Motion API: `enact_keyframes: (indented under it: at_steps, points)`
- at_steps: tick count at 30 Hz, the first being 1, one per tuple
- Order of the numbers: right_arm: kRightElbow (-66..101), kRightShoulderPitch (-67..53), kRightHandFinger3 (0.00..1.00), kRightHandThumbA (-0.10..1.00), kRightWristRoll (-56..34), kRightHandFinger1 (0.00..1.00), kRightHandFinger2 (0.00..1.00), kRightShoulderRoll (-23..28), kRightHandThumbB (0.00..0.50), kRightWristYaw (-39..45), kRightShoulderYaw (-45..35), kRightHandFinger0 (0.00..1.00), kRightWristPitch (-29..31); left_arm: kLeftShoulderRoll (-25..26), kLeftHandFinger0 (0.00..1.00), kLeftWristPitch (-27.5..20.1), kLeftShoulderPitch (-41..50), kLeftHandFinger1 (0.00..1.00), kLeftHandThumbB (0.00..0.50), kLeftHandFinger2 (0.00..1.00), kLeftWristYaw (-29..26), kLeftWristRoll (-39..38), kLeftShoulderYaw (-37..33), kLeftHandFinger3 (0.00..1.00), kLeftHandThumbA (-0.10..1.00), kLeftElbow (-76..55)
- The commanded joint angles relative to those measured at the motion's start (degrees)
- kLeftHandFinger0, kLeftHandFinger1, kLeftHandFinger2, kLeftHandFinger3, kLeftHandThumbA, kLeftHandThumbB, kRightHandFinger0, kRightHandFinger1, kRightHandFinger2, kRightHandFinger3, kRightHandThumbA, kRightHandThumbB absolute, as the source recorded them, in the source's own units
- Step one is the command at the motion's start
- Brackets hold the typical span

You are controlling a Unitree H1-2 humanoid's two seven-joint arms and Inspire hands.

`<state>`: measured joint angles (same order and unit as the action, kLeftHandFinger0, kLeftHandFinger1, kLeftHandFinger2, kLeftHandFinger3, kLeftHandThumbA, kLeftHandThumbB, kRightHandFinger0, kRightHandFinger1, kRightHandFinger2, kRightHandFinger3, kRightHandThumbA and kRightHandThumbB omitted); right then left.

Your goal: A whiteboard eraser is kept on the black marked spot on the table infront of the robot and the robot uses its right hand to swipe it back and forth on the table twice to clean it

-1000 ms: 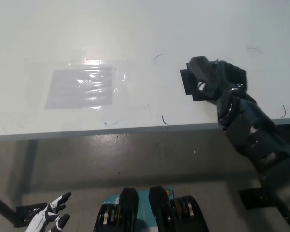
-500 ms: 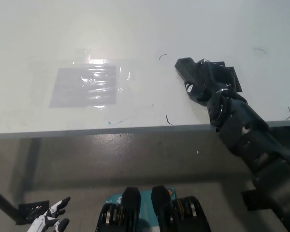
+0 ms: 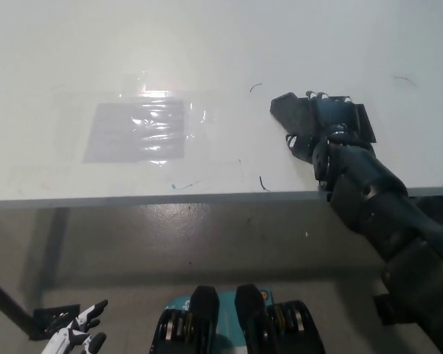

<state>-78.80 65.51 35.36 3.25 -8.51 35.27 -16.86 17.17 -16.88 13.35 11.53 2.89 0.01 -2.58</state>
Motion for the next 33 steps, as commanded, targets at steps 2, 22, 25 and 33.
enact_keyframes:
  at_steps: [2, 22, 25, 33]
  points:
    - [4.6, 3.0, 1.00, 0.94, 2.8, 1.00, 1.00, 4.3, 0.500, 2.3, 1.2, 1.00, -8.6, 1.5, 1.00, -0.6, 0.3, 1.00, 0.346, 1.00, 0.7, -0.5, 0.1, 1.00, 0.88, -1.4]
    - [100.9, -6.4, 1.00, 1.00, -42.8, 1.00, 1.00, 21.3, 0.438, 10.7, -49.9, 1.00, -10.1, 1.6, 1.00, -0.7, -0.4, 1.00, 0.350, 1.00, 1.0, -0.8, 0.0, 1.00, 0.85, -0.1]
    - [108.9, -10.3, 1.00, 1.00, -47.6, 1.00, 1.00, 23.9, 0.500, 9.9, -51.3, 1.00, -10.1, 1.4, 1.00, -0.5, -0.2, 1.00, 0.352, 1.00, 1.1, -0.7, -0.3, 1.00, 0.86, -0.1]
    - [132.1, -30.7, 1.00, 1.00, -66.1, 1.00, 1.00, 27.6, 0.497, 2.0, -53.5, 1.00, -3.3, 1.8, 1.00, -1.0, -0.9, 1.00, 0.348, 1.00, 1.5, -1.3, -0.2, 1.00, 0.86, 0.6]
